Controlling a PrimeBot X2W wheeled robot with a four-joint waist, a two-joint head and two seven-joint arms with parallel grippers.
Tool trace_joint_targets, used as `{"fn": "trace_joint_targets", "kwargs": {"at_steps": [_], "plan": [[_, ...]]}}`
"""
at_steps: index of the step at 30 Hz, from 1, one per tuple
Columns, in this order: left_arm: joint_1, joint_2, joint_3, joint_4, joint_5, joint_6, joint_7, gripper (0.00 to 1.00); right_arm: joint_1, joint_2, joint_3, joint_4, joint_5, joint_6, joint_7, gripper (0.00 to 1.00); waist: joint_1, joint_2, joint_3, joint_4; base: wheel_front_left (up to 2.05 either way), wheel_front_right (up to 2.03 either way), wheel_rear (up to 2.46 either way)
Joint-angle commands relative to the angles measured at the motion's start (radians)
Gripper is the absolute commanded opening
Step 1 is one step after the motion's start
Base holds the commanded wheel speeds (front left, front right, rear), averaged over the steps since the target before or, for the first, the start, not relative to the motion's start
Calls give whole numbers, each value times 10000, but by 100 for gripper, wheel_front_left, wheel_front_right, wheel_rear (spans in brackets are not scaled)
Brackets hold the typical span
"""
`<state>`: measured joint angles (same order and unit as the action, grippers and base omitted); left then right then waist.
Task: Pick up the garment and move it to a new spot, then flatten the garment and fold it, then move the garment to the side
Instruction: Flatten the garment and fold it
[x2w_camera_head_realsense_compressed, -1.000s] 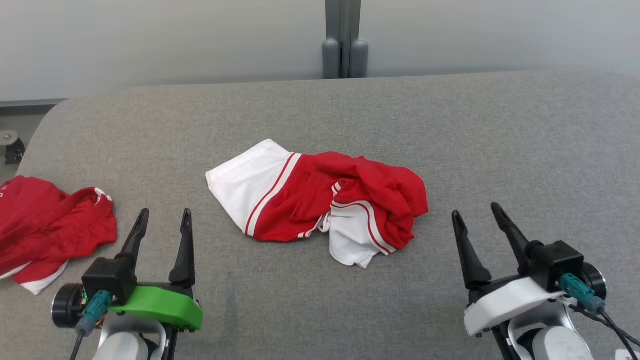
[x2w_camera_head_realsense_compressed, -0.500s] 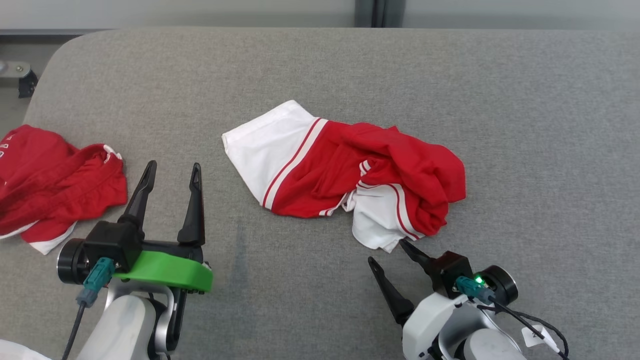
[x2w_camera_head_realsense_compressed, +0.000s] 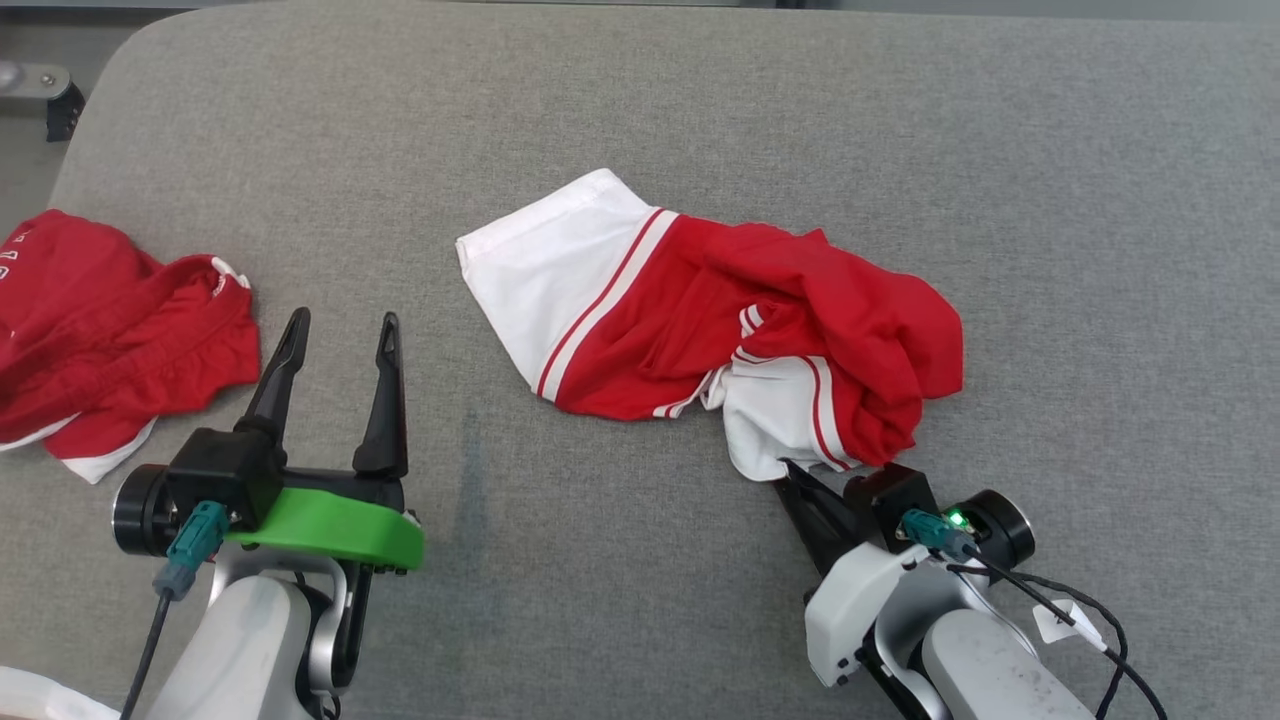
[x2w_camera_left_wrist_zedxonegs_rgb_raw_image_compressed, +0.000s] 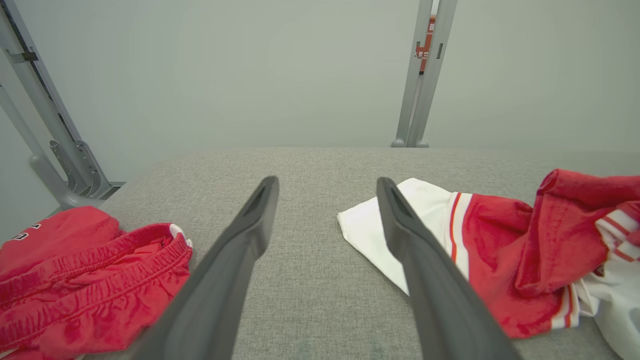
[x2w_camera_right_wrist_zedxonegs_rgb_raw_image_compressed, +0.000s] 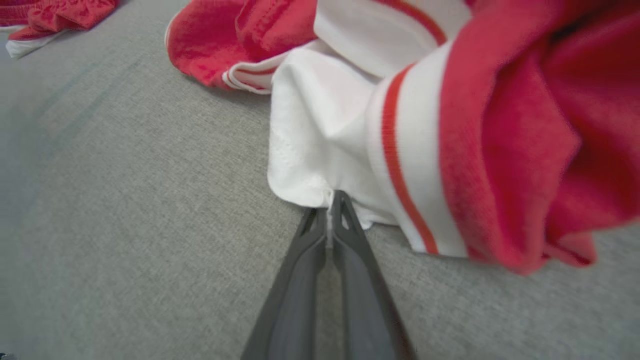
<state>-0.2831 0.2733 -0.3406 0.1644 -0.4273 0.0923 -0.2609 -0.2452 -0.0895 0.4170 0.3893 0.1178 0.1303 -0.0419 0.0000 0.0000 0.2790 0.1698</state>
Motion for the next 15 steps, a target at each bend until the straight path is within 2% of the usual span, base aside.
{"fn": "trace_joint_targets", "kwargs": {"at_steps": [1,9,15], "plan": [[-49,26,21,7,79,6,-38,100,52,-23,78,-164,122,8,-164,0,0,0,-80,-120,0,0,0],[-7,144,83,-86,146,102,-36,100,-44,-101,-302,-1906,504,4,-1001,0,0,0,-166,-530,0,0,0],[69,224,152,-160,134,147,-39,100,86,-11,-1723,-2966,345,4,-1204,0,0,0,-149,-725,0,0,0]]}}
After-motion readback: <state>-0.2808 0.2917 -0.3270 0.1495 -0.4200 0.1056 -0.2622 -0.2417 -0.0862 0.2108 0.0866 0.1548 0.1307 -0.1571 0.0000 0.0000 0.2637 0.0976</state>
